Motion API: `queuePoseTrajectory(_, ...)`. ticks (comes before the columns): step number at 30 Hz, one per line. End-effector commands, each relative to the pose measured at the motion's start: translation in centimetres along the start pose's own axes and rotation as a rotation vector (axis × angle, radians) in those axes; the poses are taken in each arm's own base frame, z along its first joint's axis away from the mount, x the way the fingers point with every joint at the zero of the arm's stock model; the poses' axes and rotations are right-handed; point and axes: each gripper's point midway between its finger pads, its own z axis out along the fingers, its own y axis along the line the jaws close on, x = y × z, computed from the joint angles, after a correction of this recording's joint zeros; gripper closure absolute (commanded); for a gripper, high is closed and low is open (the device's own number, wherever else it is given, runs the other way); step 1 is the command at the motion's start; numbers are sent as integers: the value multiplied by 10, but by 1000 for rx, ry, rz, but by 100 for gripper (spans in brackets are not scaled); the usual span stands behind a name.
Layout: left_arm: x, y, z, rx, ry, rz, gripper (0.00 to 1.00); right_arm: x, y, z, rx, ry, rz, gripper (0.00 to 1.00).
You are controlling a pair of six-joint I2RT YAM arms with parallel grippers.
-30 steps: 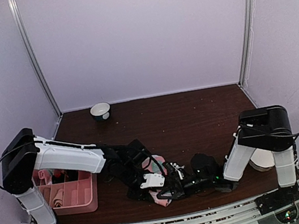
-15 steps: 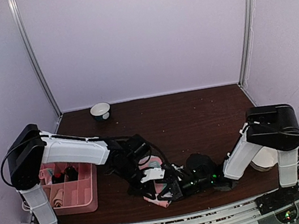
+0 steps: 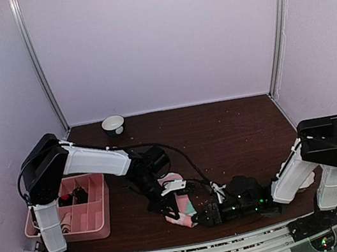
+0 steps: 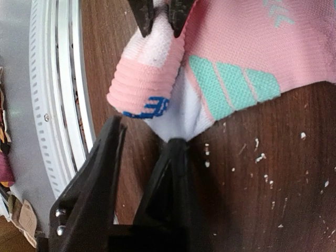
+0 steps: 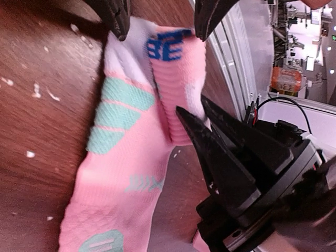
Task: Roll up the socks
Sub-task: Roll the sock.
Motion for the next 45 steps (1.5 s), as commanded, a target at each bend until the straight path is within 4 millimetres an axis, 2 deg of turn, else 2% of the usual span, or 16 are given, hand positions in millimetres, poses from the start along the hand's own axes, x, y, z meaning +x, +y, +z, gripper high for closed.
queuePoseTrajectory(1, 48, 27, 8, -45, 145, -153, 100, 32, -84, -37, 365, 16, -86, 54)
queuePoseTrajectory(3, 46, 29, 7, -16, 130, -187, 100, 26, -84, -48, 412, -32, -152, 41)
queuePoseTrajectory(4, 47, 31, 7, -8, 128, -201, 100, 20, -84, -54, 445, -66, -189, 5)
queuePoseTrajectory(5, 46, 31, 6, 8, 121, -213, 100, 16, -83, -61, 481, -93, -226, 0)
queuePoseTrajectory(10, 52, 34, 14, 50, 149, -254, 100, -23, -74, -100, 675, -259, -324, 0)
queuePoseTrajectory(14, 52, 36, 14, 55, 154, -260, 100, -43, -86, -131, 748, -443, -185, 0)
queuePoseTrajectory(15, 52, 36, 13, 56, 153, -262, 100, -47, -76, -126, 689, -448, -225, 1)
queuePoseTrajectory(16, 52, 37, 13, 58, 151, -265, 100, -50, -63, -121, 635, -449, -325, 7)
queuePoseTrajectory(17, 52, 36, 13, 66, 152, -269, 100, -55, -40, -116, 590, -479, -451, 15)
queuePoseTrajectory(19, 53, 36, 14, 89, 150, -280, 100, -43, -6, -102, 582, -422, -834, 21)
queuePoseTrajectory(22, 52, 37, 13, 125, 136, -298, 100, -29, 8, -75, 620, -289, -1131, 22)
queuePoseTrajectory(25, 51, 38, 12, 139, 123, -298, 100, -15, 23, -52, 548, -187, -1320, 19)
queuePoseTrajectory(28, 52, 38, 14, 150, 126, -302, 100, -8, 26, -37, 542, -110, -1508, 14)
queuePoseTrajectory(31, 52, 38, 15, 153, 128, -303, 100, 2, 27, -24, 511, -22, -1676, 15)
queuePoseTrajectory(35, 53, 38, 15, 156, 130, -303, 100, 13, 19, -11, 494, 98, -1852, 19)
queuePoseTrajectory(45, 53, 38, 16, 165, 132, -298, 100, -4, 11, 21, 577, 105, -1999, 32)
